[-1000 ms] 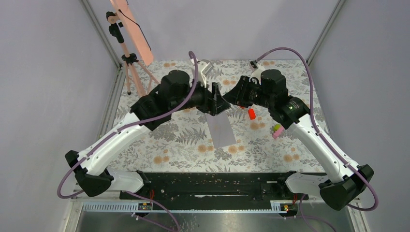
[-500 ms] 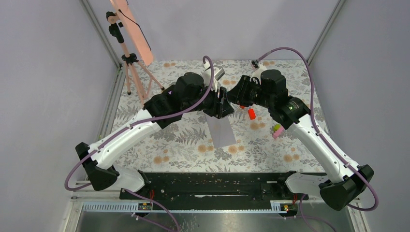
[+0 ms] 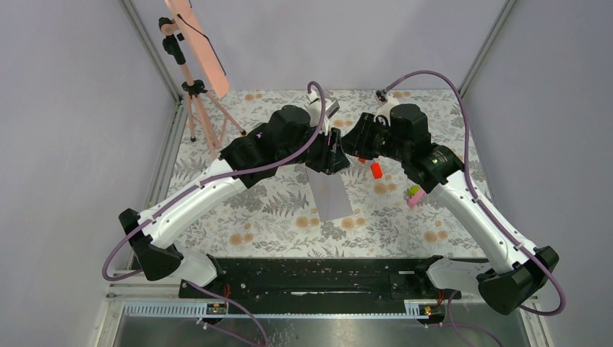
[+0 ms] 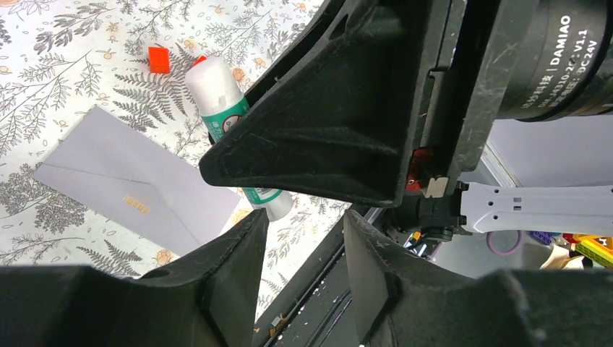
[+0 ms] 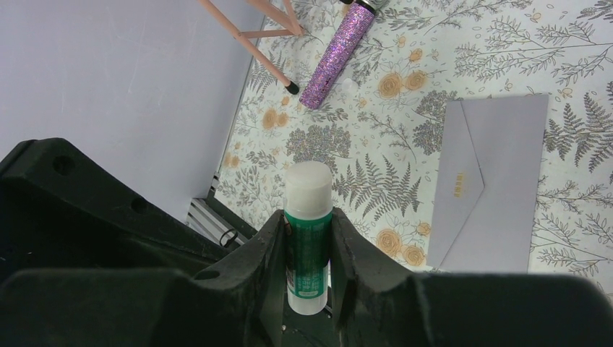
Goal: Place the letter into the envelope and seal it
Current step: Screw the solid glue.
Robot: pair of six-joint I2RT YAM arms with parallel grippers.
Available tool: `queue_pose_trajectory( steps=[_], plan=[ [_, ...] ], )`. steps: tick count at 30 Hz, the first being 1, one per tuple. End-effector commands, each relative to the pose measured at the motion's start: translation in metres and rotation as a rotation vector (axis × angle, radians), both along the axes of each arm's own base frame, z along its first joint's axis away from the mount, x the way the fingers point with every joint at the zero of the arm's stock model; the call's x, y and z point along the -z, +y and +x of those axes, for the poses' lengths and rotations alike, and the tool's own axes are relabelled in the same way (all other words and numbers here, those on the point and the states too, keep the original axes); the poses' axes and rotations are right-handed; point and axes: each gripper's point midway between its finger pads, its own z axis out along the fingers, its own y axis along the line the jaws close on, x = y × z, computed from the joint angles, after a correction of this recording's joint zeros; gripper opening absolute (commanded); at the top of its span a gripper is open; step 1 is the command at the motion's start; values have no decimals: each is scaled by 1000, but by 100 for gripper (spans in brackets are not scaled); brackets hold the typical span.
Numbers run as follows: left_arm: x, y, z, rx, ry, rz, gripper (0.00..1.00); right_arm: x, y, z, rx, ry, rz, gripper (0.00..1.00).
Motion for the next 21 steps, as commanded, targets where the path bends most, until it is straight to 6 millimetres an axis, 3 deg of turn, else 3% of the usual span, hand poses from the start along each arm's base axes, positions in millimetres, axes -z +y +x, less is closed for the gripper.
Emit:
queue_pose_trajectory(
  steps=[1,9,21],
  plan=[
    [-8,-5,14,-38,-32,0,44,-24,12,-9,-62,-49,73,0],
    [-7,5,24,-116,-49,30,49,-23,12,-9,-66,-48,71,0],
    [-6,13,30,-167,-60,45,49,-24,14,-9,-77,-44,74,0]
  ],
)
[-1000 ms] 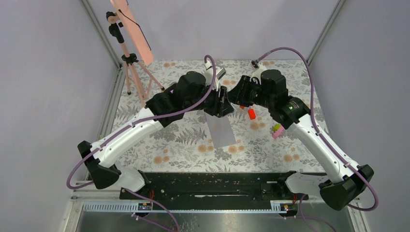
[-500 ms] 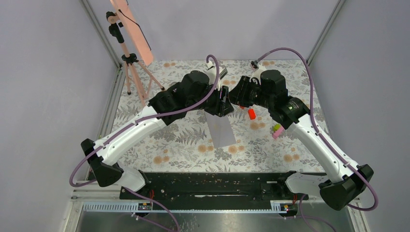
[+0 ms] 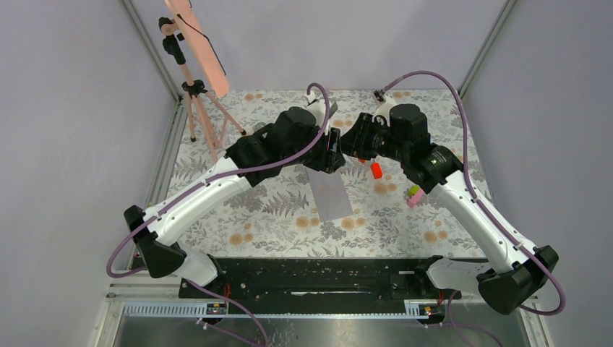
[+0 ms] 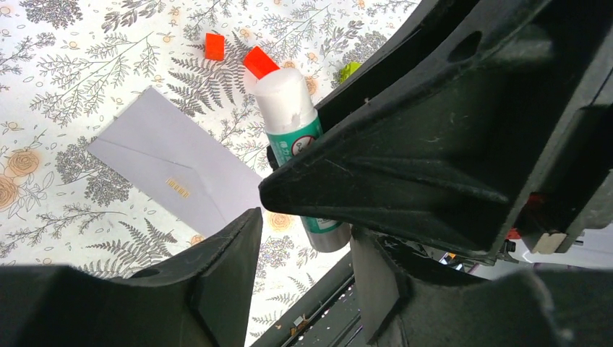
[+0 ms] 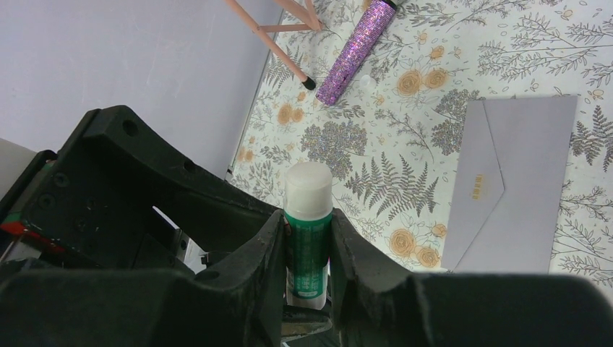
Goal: Place the letter into the envelope and seal it
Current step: Screw the solid glue.
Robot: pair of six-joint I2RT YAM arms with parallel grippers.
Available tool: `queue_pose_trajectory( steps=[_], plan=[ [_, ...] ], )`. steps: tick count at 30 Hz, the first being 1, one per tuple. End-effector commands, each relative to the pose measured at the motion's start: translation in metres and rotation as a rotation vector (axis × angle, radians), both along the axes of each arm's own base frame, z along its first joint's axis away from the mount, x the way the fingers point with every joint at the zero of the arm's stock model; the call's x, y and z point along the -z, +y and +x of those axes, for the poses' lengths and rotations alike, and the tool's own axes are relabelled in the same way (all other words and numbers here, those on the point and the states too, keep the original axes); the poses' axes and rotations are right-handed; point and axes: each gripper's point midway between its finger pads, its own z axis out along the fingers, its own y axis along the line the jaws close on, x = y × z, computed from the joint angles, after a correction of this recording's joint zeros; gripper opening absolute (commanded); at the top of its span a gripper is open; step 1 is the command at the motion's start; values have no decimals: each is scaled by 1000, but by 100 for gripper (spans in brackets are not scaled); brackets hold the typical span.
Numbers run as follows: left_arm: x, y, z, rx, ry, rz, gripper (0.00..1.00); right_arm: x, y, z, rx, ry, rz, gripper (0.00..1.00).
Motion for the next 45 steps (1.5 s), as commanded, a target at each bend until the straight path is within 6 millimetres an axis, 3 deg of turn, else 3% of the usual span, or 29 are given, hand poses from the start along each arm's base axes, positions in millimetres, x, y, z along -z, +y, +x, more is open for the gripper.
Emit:
queue_pose_trajectory(
  steps=[1,5,11,12,21,27,45],
  plan=[
    [-26,0,10,-40,-65,-52,48,-20,8,-5,-42,-43,48,0],
    [-27,-2,8,-19,-56,-64,41,-21,8,-5,-43,-45,50,0],
    [-41,-7,1,51,-18,-172,2,-26,13,-8,-65,-61,90,0],
    [-44,-7,1,62,-10,-196,0,-27,14,-8,-71,-66,94,0],
    [-94,12,-10,219,45,-577,0,-44,23,-16,-155,-142,165,0],
    [-126,18,-25,355,20,-731,0,-64,33,-26,-245,-195,278,0],
    [-176,43,-77,802,81,-1058,0,-91,43,-46,-402,-259,423,0]
  ],
)
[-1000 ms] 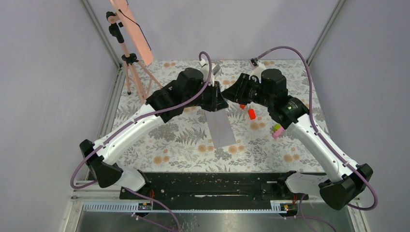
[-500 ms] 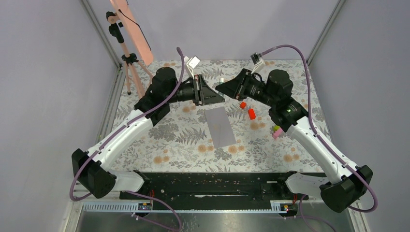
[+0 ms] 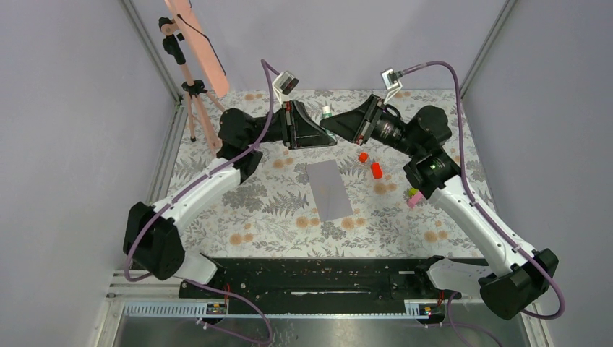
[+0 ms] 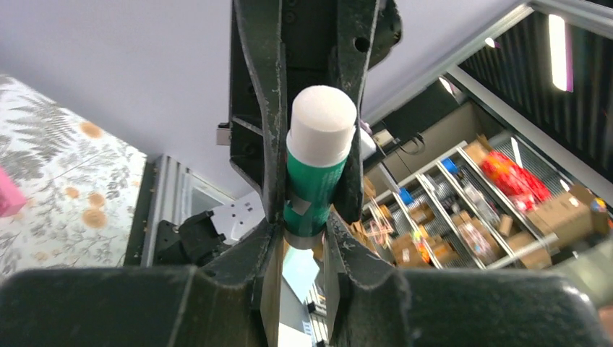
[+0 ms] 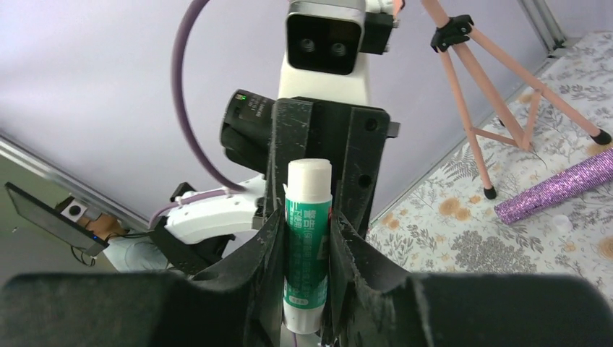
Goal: Place the letter into the envelope and seal it
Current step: Screw the solid glue.
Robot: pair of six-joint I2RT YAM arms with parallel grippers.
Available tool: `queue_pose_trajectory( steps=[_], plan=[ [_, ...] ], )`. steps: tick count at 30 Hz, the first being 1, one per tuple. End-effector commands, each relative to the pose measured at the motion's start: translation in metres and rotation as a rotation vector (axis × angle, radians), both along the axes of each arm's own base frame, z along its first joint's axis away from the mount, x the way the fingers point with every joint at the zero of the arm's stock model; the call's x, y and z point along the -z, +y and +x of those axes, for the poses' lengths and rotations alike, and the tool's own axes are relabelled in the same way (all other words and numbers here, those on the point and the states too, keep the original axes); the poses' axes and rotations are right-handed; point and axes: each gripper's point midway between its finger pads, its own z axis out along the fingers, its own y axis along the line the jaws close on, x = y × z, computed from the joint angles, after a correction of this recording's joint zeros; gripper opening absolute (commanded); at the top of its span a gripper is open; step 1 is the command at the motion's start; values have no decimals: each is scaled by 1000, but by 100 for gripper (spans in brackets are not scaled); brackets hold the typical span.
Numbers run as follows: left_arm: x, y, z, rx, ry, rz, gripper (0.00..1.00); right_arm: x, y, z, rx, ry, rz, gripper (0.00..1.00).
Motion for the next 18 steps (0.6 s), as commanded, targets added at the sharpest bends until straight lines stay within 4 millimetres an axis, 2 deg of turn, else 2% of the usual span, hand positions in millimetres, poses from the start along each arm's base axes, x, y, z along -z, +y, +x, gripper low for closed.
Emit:
queue_pose_trajectory(
  steps=[1,11,14,18],
  plan=[
    [-60,25,-42,145,-151,-251,0,27,10,-16,-118,23,-57,0],
    [-55,22,-30,163,-96,-256,2,30,11,-15,-121,36,-53,0],
    [-48,17,-22,134,-80,-214,18,35,11,-10,-101,57,-70,0],
    [-27,7,-5,29,-70,-86,50,48,6,4,-14,88,-153,0]
  ],
)
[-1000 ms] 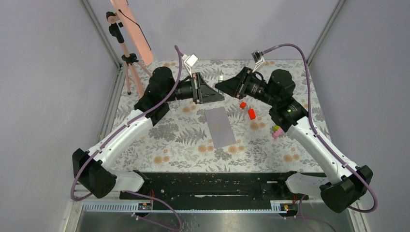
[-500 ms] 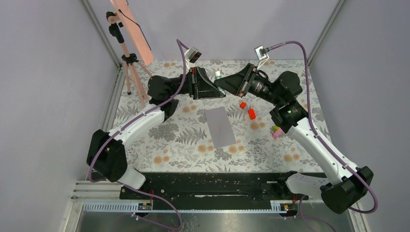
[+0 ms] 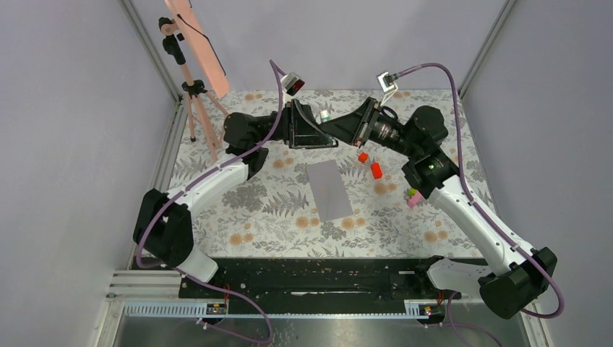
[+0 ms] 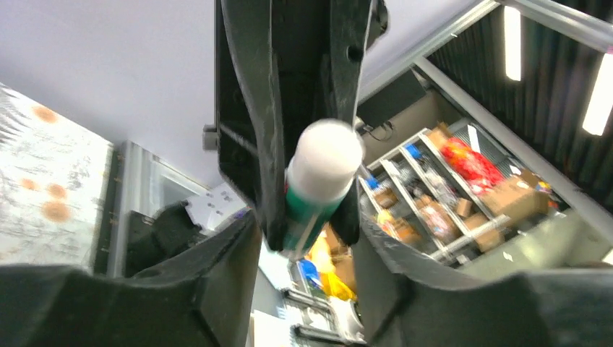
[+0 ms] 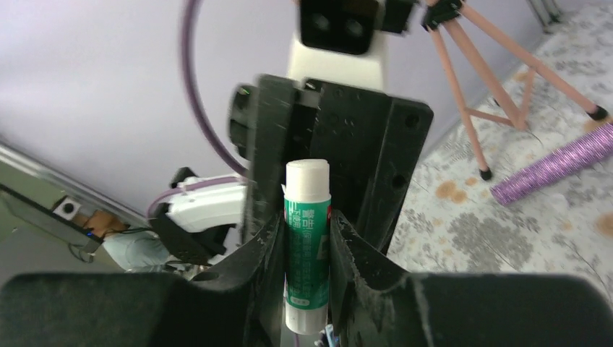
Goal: Place the letter into the envelope and seal it
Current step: Screw the solid glue.
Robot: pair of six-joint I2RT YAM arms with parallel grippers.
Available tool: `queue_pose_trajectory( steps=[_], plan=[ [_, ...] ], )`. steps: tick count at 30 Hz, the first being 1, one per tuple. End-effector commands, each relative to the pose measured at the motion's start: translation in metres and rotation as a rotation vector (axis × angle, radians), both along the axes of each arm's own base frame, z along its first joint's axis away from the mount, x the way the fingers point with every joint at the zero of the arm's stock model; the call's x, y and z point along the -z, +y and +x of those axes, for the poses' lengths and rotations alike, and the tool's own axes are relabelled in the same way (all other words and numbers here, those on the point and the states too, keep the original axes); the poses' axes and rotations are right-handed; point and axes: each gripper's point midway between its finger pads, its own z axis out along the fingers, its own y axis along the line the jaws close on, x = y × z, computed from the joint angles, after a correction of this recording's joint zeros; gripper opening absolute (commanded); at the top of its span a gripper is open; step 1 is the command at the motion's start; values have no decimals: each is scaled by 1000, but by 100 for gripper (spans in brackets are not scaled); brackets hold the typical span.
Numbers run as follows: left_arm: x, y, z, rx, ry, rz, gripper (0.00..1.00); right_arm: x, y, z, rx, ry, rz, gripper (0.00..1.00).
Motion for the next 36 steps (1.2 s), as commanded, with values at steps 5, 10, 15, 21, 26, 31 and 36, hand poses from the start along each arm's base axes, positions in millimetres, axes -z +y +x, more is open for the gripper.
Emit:
queue_pose_trajectory(
  steps=[5,10,15,21,26,31,36],
  plan=[
    [8,6,30,-379,-124,220,68,62,-9,23,137,98,-262,0],
    [22,15,29,-492,-264,385,74,82,-20,36,231,177,-345,0],
    [42,23,37,-601,-306,523,73,93,-24,44,277,239,-392,0],
    [49,20,38,-627,-305,559,72,97,-36,48,347,244,-425,0],
    [51,10,32,-581,-304,551,69,97,-35,47,339,243,-424,0],
    [48,7,31,-567,-300,545,69,95,-37,46,347,235,-419,0],
    [47,0,32,-560,-273,543,67,88,-38,48,368,215,-376,0]
  ],
)
